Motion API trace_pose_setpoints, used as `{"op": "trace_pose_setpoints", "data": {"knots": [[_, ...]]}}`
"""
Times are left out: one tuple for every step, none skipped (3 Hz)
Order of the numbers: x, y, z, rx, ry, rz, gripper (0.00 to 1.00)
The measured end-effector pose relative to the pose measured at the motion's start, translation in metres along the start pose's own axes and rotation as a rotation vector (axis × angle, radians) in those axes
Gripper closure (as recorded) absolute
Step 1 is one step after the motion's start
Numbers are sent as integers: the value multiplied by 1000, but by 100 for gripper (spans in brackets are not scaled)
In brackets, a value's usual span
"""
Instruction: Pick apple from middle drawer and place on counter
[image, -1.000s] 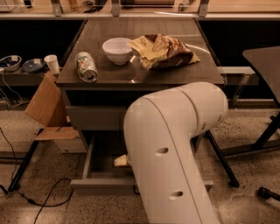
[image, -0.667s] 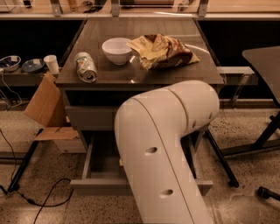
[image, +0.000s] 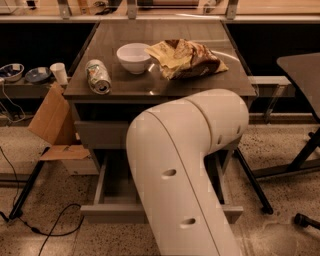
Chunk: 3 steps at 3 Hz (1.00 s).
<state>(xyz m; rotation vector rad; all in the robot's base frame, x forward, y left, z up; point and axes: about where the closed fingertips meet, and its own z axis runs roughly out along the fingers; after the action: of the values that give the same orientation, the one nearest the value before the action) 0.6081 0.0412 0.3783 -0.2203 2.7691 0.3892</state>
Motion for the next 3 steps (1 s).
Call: {"op": "trace_pose_setpoints", "data": {"knots": [[9,-8,-43,-37,-2,-37,100],[12,-18,-84,-57,-15,-67,100],[9,-33,-144,-47,-55,-92,100]]}}
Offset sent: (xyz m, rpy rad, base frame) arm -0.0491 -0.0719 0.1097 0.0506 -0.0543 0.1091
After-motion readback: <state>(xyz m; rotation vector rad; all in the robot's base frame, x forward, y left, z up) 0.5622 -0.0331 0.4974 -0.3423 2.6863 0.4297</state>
